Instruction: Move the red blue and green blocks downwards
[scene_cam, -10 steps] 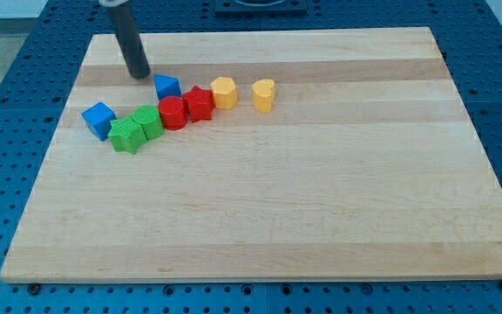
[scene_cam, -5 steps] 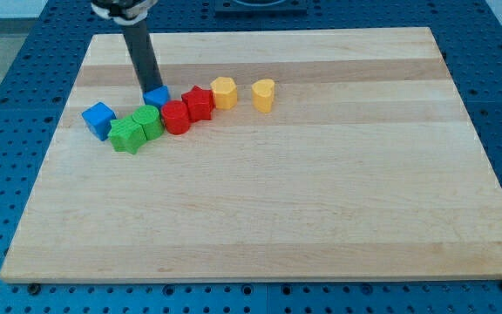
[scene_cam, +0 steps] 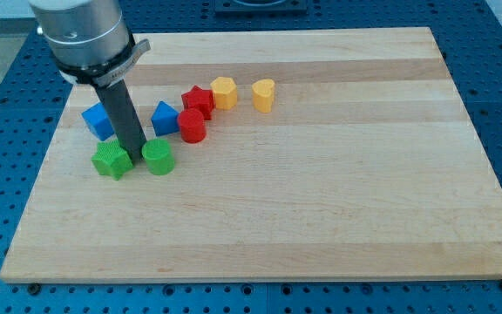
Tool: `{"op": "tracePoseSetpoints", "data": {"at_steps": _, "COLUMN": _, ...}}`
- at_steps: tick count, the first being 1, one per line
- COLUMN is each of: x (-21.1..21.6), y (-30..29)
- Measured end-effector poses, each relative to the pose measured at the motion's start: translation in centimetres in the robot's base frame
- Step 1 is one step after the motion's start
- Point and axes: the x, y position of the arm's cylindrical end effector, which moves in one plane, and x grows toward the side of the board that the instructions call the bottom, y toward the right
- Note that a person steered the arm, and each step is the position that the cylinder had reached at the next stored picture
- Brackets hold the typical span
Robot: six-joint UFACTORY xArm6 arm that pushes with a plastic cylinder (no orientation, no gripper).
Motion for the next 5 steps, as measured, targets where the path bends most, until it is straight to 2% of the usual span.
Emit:
{"op": "tracePoseSetpoints", "data": {"at_steps": 1, "x": -1.9, "y": 0.0}}
{"op": "tracePoseSetpoints", "data": {"at_steps": 3, "x": -11.9, "y": 0.0}}
{"op": "tracePoseSetpoints", "data": {"at_steps": 5, "x": -12.9, "y": 4.0}}
